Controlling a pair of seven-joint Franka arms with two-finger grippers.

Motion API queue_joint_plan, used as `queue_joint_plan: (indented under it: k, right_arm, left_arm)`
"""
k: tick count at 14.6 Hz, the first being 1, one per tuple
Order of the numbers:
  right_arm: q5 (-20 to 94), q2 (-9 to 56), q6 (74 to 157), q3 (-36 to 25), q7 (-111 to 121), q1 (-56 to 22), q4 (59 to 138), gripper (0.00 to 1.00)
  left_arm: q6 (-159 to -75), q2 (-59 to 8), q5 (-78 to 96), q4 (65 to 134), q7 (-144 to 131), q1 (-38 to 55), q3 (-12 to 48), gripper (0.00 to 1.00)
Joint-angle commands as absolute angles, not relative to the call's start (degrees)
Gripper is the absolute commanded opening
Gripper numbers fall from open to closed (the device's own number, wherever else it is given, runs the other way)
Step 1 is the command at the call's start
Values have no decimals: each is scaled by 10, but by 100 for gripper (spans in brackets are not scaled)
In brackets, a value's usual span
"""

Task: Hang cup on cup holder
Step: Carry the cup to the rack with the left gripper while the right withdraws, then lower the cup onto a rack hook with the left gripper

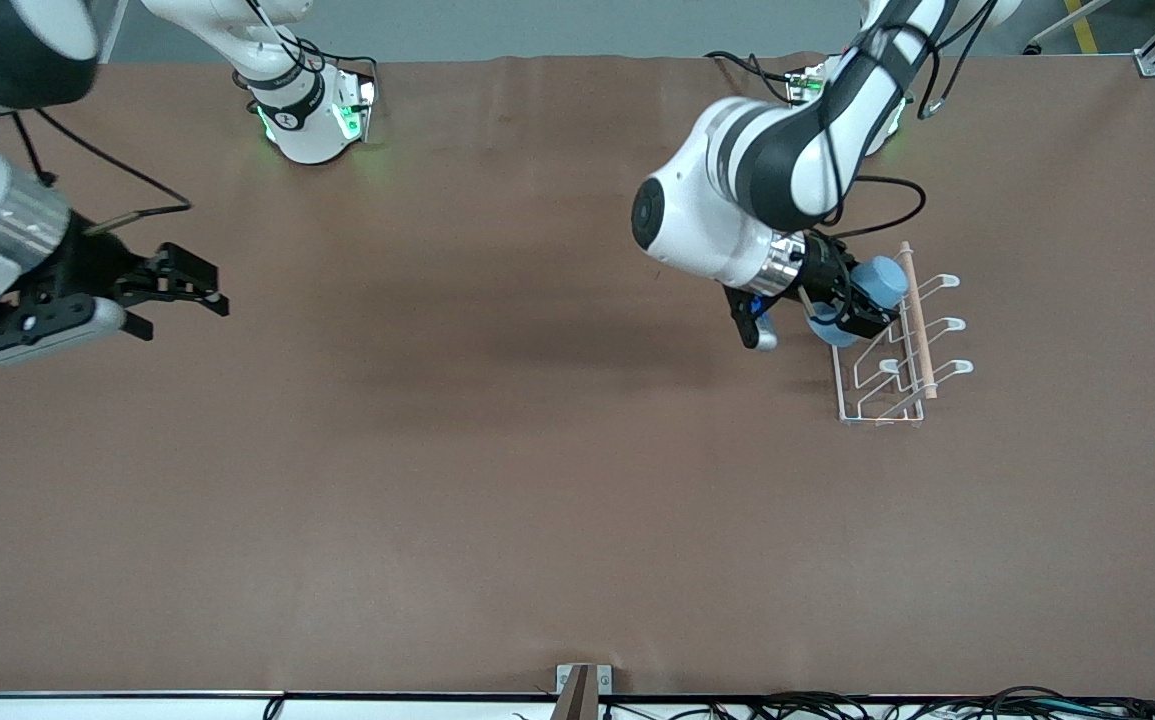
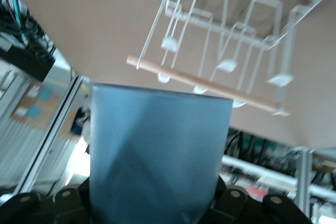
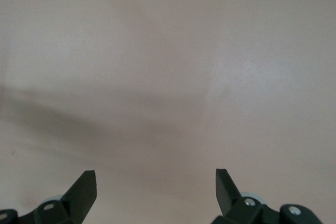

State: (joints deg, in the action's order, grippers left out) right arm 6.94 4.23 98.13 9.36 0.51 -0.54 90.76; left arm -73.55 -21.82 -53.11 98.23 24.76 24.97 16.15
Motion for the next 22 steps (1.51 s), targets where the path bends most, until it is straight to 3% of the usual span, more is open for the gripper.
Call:
queue_joint_plan:
  k: [1, 9, 14, 17, 22]
  right_arm:
    - [45, 40, 977, 93, -73, -27, 870, 100]
    - [39, 40, 979, 87, -69, -4, 834, 100]
    - [38, 40, 973, 81, -67, 51, 829, 100]
    - [40, 23, 904, 45, -65, 41, 827, 100]
    - [39, 4, 897, 41, -44, 41, 860, 100]
  left_arm:
    - [-733, -229, -592, 1000, 271, 227, 166, 43]
    - [-737, -301, -667, 1001, 304, 214, 166, 43]
    - [-736, -317, -685, 1012, 309, 207, 165, 43]
    - [-736, -325, -693, 1015, 309, 200, 165, 43]
    - [-736, -339, -700, 1015, 303, 185, 166, 43]
